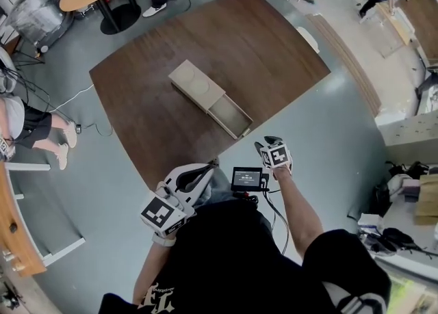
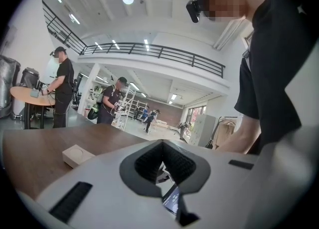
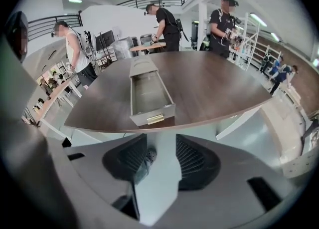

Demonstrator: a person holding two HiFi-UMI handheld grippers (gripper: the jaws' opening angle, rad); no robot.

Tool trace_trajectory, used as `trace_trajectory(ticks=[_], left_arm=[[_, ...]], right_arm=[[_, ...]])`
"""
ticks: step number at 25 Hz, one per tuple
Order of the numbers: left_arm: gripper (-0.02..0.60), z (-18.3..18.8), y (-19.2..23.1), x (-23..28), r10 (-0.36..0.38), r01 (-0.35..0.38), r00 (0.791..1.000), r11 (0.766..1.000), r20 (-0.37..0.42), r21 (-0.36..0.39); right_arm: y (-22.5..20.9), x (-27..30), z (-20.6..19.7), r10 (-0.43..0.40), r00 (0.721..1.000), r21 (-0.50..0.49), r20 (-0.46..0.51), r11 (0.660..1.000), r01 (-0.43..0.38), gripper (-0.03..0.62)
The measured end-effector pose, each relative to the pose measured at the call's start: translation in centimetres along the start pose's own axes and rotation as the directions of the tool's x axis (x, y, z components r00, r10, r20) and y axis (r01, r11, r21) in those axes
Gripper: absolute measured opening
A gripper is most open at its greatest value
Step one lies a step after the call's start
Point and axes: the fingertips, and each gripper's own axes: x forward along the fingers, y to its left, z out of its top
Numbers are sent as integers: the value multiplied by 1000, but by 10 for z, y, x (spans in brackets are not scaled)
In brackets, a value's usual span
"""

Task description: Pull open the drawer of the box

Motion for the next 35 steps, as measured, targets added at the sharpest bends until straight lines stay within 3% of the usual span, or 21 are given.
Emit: trace_trajectory(ticks=[4, 7, 23, 30, 35], left_arm=[[5, -5, -9, -12, -29, 29, 1000, 1000, 1, -4], [5, -8, -14, -20, -45, 45, 999, 999, 3, -4], [5, -40, -17, -100, -6, 8, 999, 999, 41, -42], [5, -40, -11, -123, 6, -4, 998, 999, 56, -42], [5, -31, -3, -139, 20, -15, 994, 999, 109, -51]], right_arm=[[15, -27, 4, -36, 997, -19, 66, 999, 37, 97], [28, -43, 5, -64, 993, -54, 99, 996, 70, -11], [139, -133, 25, -20, 949, -145, 314, 987, 69, -12], [181, -150, 46, 8, 943, -235, 334, 969, 75, -12], [197, -164, 61, 3, 944, -297, 331, 949, 101, -12]])
